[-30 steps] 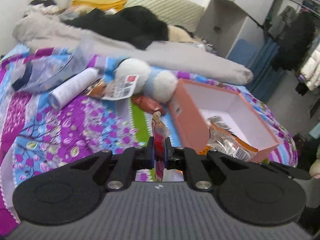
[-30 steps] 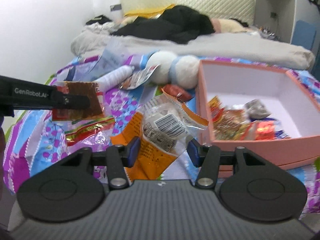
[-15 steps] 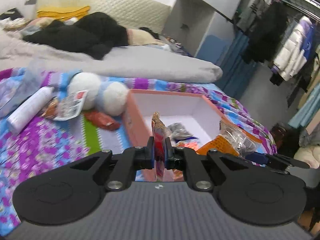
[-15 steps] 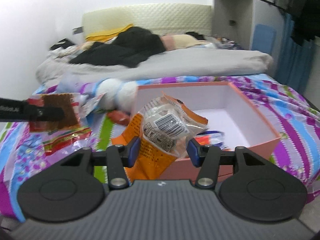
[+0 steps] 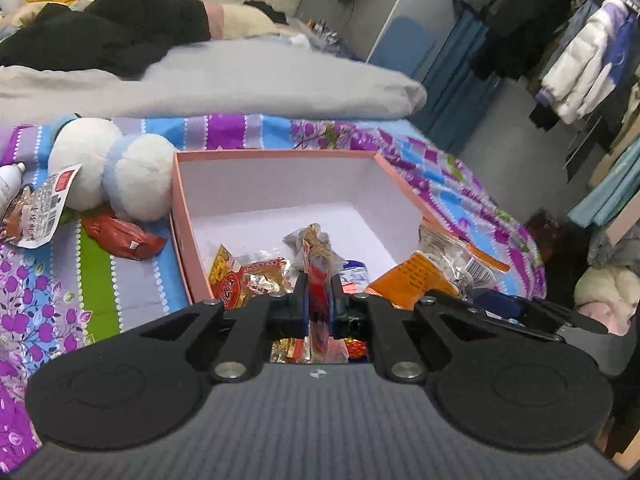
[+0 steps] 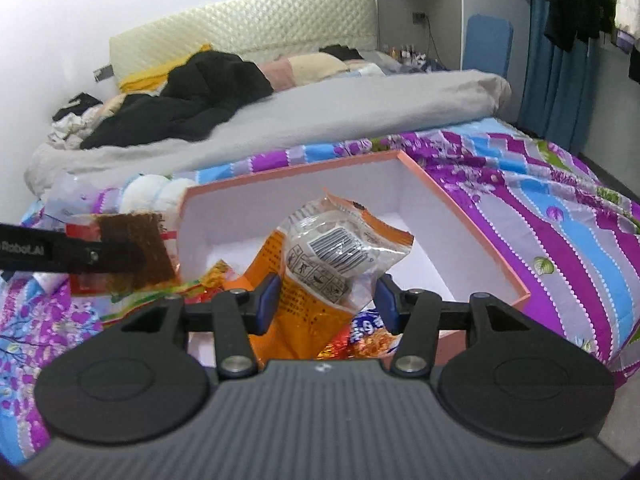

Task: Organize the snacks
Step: 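Open both tools over the pink box, dropping both packets inside, then withdraw both tools from the pink box toward the remaining snacks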

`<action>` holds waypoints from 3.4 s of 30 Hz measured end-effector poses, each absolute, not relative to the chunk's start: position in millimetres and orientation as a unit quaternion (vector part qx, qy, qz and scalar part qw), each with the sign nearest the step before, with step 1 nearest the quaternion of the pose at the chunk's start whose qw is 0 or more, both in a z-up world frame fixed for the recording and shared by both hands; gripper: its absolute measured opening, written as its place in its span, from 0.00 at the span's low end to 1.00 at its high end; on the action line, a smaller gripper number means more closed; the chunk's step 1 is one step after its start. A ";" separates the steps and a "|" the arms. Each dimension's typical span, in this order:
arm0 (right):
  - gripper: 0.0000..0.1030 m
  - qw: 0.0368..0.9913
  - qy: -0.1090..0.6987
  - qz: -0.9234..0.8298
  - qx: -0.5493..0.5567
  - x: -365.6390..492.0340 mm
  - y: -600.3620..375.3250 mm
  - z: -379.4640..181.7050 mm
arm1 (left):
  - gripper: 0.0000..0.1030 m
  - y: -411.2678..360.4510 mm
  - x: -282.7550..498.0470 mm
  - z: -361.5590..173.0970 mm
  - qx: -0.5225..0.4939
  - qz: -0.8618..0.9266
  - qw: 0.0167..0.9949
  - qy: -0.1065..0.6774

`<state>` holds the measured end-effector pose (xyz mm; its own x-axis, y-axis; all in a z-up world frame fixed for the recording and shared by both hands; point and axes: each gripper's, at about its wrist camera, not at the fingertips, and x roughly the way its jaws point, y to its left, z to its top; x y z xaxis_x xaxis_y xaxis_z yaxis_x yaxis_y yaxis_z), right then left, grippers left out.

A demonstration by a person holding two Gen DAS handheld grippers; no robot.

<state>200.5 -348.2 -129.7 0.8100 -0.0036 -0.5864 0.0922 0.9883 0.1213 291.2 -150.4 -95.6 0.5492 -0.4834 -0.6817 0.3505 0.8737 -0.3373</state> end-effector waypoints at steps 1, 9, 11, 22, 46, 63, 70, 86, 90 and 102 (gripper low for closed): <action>0.52 0.947 0.311 -0.025 0.071 204.1 -351.1 -132.8 | 0.10 -153.9 295.4 -97.9 -0.078 -0.237 0.874 0.416; 0.54 0.935 0.345 -0.023 0.080 222.7 -370.2 -162.3 | 0.11 -174.2 316.3 -115.4 -0.058 -0.222 0.867 0.443; 0.56 0.932 0.350 -0.027 0.089 225.5 -374.7 -167.5 | 0.28 -175.6 318.0 -118.4 -0.052 -0.215 0.865 0.451; 0.64 0.936 0.336 -0.029 0.104 216.2 -378.2 -161.2 | 0.46 -163.5 301.1 -94.2 -0.056 -0.222 0.881 0.415; 0.64 0.963 0.253 0.044 0.084 127.8 -296.0 -109.1 | 0.46 -69.3 182.1 -44.7 -0.043 -0.206 0.926 0.314; 0.64 0.958 0.262 0.091 0.069 81.5 -233.1 -132.2 | 0.47 1.3 128.0 -86.3 -0.070 -0.161 0.923 0.341; 0.64 0.955 0.274 0.097 0.058 85.1 -215.8 -137.7 | 0.54 23.8 124.7 -95.0 -0.084 -0.143 0.924 0.344; 0.64 0.958 0.260 0.115 0.031 132.4 -172.0 -144.1 | 0.55 59.9 182.2 -126.0 -0.117 -0.103 0.927 0.341; 0.64 0.961 0.254 0.107 0.027 153.7 -163.1 -147.6 | 0.55 70.1 209.5 -138.5 -0.128 -0.090 0.929 0.337; 0.64 0.960 0.260 0.100 0.008 219.3 -128.4 -181.1 | 0.55 115.2 293.2 -186.1 -0.219 -0.052 0.916 0.331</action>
<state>219.3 -128.4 -181.1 0.8444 0.1969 -0.4981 -0.1886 0.9797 0.0677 293.2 115.2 -186.1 0.7756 -0.2407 -0.5836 -0.0494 0.8985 -0.4363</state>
